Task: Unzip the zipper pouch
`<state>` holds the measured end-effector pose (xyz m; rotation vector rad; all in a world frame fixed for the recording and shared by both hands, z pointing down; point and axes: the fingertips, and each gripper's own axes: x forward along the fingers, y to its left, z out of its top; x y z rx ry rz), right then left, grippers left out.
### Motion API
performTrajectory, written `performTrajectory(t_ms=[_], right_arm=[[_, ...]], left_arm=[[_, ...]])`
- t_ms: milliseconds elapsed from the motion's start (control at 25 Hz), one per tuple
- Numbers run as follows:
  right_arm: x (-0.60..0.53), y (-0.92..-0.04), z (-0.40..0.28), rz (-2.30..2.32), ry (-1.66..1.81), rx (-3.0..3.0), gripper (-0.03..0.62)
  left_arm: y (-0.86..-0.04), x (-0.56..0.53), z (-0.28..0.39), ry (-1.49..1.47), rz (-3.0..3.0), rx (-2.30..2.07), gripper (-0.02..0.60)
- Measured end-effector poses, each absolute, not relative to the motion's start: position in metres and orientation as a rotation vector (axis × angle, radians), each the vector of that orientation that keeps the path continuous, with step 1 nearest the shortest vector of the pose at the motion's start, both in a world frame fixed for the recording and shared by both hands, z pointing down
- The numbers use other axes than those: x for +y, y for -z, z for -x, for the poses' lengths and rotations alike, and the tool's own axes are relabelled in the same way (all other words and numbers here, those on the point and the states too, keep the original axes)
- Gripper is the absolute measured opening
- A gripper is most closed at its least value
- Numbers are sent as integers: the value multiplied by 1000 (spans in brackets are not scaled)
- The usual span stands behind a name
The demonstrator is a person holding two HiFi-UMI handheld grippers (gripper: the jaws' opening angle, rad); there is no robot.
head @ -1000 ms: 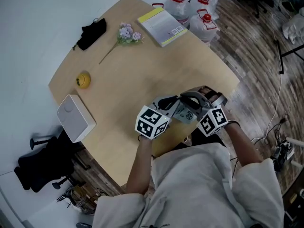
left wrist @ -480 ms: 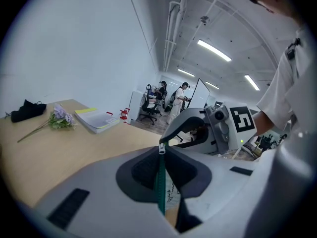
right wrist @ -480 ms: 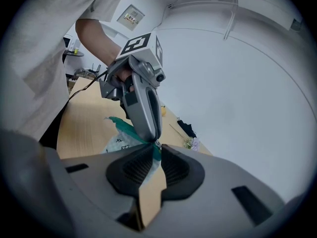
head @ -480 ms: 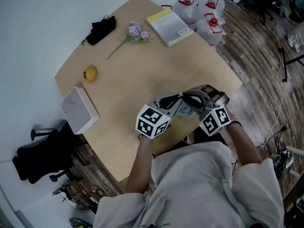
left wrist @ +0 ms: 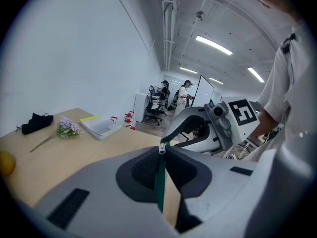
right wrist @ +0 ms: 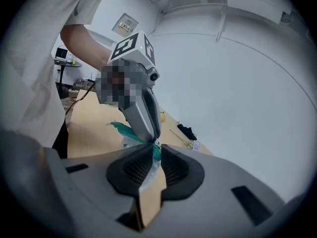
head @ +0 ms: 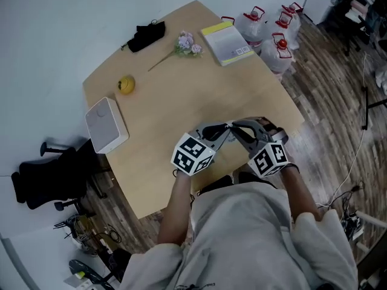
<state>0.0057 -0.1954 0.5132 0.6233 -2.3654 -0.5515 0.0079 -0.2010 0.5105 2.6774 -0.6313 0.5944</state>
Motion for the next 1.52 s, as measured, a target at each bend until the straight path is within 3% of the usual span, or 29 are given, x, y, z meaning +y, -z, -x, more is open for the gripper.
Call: performTrajectory(t_ms=[520, 840, 1520], right_arm=[[-173, -481, -26, -398, 739, -2353, 58], [-160, -468, -29, -345, 833, -2334, 58], [-175, -447, -64, -421, 751, -2375, 46]], left_arm=[[-478, -179, -28, -581, -2718, -709, 51], [-466, -167, -28, -418, -2675, -628, 51], [-462, -163, -3, -413, -2666, -656, 49]])
